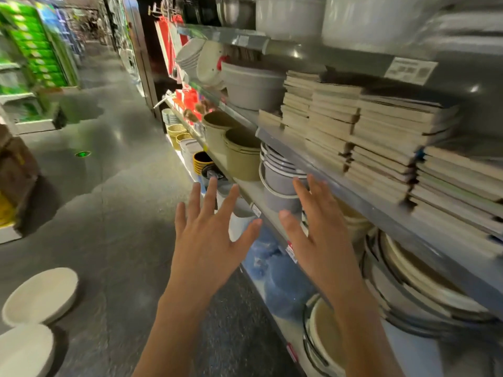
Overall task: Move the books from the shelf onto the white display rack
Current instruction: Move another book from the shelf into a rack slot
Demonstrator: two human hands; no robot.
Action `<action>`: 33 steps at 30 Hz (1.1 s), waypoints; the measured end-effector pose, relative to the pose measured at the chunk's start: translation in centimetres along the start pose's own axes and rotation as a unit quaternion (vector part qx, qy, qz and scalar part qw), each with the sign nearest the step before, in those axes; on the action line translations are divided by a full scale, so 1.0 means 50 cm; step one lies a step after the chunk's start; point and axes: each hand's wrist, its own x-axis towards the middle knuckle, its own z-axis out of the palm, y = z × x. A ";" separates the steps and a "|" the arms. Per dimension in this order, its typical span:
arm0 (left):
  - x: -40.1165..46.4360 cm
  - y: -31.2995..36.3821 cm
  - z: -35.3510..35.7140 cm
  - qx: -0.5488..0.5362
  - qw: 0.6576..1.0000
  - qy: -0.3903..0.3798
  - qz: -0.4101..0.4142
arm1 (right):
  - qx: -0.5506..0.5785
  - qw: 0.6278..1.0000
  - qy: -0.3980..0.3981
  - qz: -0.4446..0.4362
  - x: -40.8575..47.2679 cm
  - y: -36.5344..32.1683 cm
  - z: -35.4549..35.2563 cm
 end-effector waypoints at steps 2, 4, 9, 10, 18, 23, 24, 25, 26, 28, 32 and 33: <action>0.058 -0.030 0.017 -0.005 1.000 -0.013 -0.001 | -0.021 0.999 -0.032 0.010 0.051 0.008 0.041; 0.116 -0.055 0.037 -0.019 0.999 -0.026 -0.002 | -0.028 0.999 -0.038 0.014 0.103 0.024 0.078; 0.286 -0.111 0.102 -0.035 0.999 -0.019 0.009 | -0.028 0.999 -0.031 0.026 0.247 0.070 0.166; 0.317 -0.117 0.113 -0.038 0.999 -0.014 0.012 | -0.033 0.999 -0.027 0.024 0.275 0.078 0.182; 0.671 -0.161 0.207 -0.046 0.999 -0.008 0.007 | -0.021 0.999 0.009 0.029 0.589 0.192 0.294; 0.852 -0.175 0.256 -0.058 0.998 -0.014 0.027 | -0.014 0.998 0.023 0.055 0.762 0.242 0.341; 0.881 -0.181 0.266 -0.062 0.998 -0.016 0.030 | -0.014 0.998 0.024 0.058 0.787 0.250 0.352; 0.908 -0.188 0.275 -0.064 0.997 -0.019 0.033 | -0.020 0.998 0.024 0.057 0.809 0.259 0.364; 0.935 -0.195 0.285 -0.066 0.997 -0.025 0.036 | -0.031 0.998 0.021 0.055 0.829 0.267 0.376; 0.988 -0.209 0.305 -0.070 0.996 -0.041 0.037 | -0.039 0.997 0.011 0.067 0.868 0.283 0.400; 1.091 -0.249 0.342 -0.100 0.990 -0.069 0.068 | -0.035 0.994 0.028 0.104 0.942 0.296 0.454; 1.119 -0.262 0.352 -0.106 0.988 -0.078 0.080 | -0.031 0.993 0.035 0.113 0.960 0.297 0.470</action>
